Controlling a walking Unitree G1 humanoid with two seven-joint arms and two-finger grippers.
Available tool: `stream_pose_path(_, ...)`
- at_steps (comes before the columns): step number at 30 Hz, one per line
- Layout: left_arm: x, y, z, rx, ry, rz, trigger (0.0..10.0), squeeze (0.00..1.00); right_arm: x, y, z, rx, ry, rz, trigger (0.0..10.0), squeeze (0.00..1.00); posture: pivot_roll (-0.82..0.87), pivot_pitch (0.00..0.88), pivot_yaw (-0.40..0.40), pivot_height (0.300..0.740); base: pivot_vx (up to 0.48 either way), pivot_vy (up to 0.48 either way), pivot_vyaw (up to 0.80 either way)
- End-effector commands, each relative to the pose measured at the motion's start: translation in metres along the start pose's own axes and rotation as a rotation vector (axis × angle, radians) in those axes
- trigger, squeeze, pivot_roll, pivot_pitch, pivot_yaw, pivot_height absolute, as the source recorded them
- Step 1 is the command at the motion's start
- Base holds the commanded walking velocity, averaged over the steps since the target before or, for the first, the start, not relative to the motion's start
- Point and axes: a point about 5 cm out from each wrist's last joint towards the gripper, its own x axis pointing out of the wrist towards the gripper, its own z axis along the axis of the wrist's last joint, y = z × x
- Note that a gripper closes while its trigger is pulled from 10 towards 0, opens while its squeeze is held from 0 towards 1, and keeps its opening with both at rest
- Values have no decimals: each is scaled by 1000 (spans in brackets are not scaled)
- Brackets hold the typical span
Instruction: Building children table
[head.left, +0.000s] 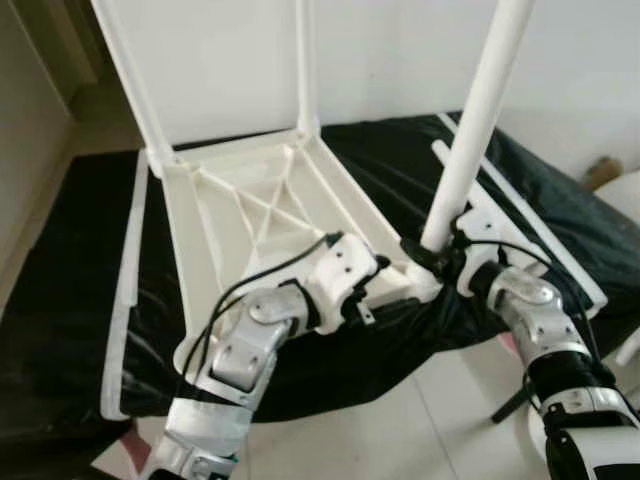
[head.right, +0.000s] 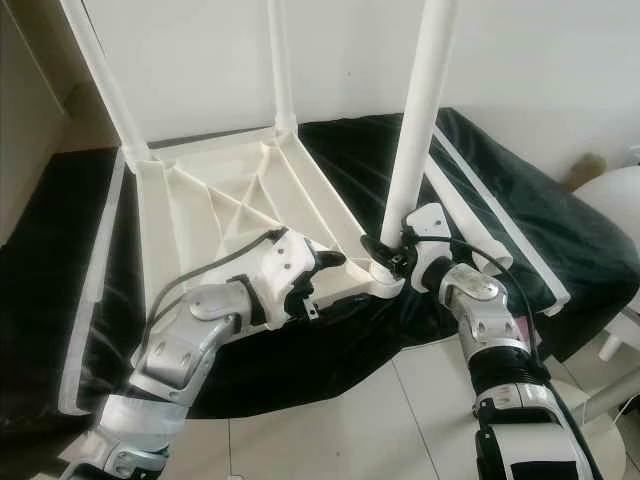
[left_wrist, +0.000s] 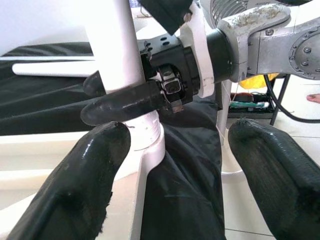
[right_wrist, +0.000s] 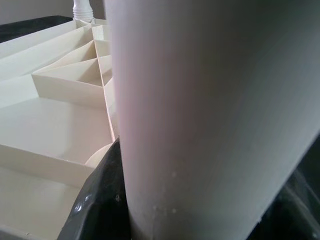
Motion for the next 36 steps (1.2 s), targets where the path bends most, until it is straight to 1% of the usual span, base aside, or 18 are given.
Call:
stream_pose_path(1, -1, 12, -3, 8, 16, 227, 10000, 0, -6, 2, -21, 23, 104, -26, 10000, 0, 19, 0, 19, 740, 0, 0, 0)
stream_pose_path(3, -1, 13, -3, 13, 15, 231, 10000, 0, -6, 2, -23, 39, 108, -53, 10000, 0, 18, 0, 14, 740, 0, 0, 0)
stream_pose_path(9, 1, 13, -4, 14, 10, 239, 10000, 0, -5, 12, -23, 84, 92, -132, 10000, 0, 7, 0, 1, 740, 0, 0, 0)
stream_pose_path(11, 2, 12, -4, 13, 10, 240, 10000, 0, -5, 16, -24, 123, 86, -170, 10000, 0, 6, 0, -1, 740, 0, 0, 0)
stream_pose_path(14, 2, 11, -6, 13, 10, 236, 10000, 0, -6, 22, -25, 168, 87, -252, 10000, 0, 1, 0, -5, 740, 0, 0, 0)
stream_pose_path(15, 2, 11, -6, 13, 10, 236, 10000, 0, -6, 22, -25, 168, 87, -252, 10000, 0, 1, 0, -5, 740, 0, 0, 0)
stream_pose_path(16, 2, 10, -6, 14, 12, 234, 10000, 0, -6, 23, -25, 185, 104, -329, 10000, 0, -1, 0, -6, 740, 0, 0, 0)
stream_pose_path(18, 2, 10, -6, 15, 12, 234, 10000, 0, -6, 23, -25, 188, 109, -348, 10000, 0, -1, 0, -6, 740, 0, 0, 0)
stream_pose_path(19, 2, 10, -7, 15, 14, 230, 10000, 0, -6, 26, -24, 196, 113, -407, 10000, 0, -2, 0, -6, 740, 0, 0, 0)
stream_pose_path(20, 2, 10, -7, 15, 14, 230, 10000, 0, -6, 26, -24, 196, 113, -407, 10000, 0, -2, 0, -6, 740, 0, 0, 0)
stream_pose_path(21, 2, 10, -7, 14, 17, 225, 10000, 0, -6, 31, -23, 213, 119, -480, 10000, 0, -1, 0, -11, 740, 0, 0, 0)
stream_pose_path(22, 2, 10, -8, 13, 18, 223, 10000, 0, -7, 33, -23, 219, 122, -498, 10000, 0, -1, 0, -11, 740, 0, 0, 0)
stream_pose_path(23, 2, 9, -8, 12, 17, 215, 10000, 0, -5, 42, -24, 244, 137, -569, 10000, 0, -2, 0, -11, 740, 0, 0, 0)
stream_pose_path(24, 2, 9, -8, 12, 17, 215, 10000, 0, -5, 42, -24, 244, 137, -569, 10000, 0, -2, 0, -11, 740, 0, 0, 0)
stream_pose_path(27, 4, 9, -6, 7, 10, 204, 10000, 0, -3, 61, -23, 297, 153, -692, 10000, 0, 5, 0, -15, 740, 0, 0, 0)
stream_pose_path(30, 4, 8, -6, 2, 7, 201, 10000, 0, -1, 66, -22, 310, 155, -702, 10000, 0, 5, 0, -15, 740, 0, 0, 0)
stream_pose_path(32, 5, 6, -5, -25, 4, 170, 10000, 0, 6, 77, -18, 323, 147, -667, 10000, 0, 8, 0, -17, 740, 0, 0, 0)
stream_pose_path(36, 2, 8, -5, -39, 4, 163, 10000, 0, 6, 79, -13, 322, 135, -660, 10000, 0, 11, 0, -16, 740, 0, 0, 0)
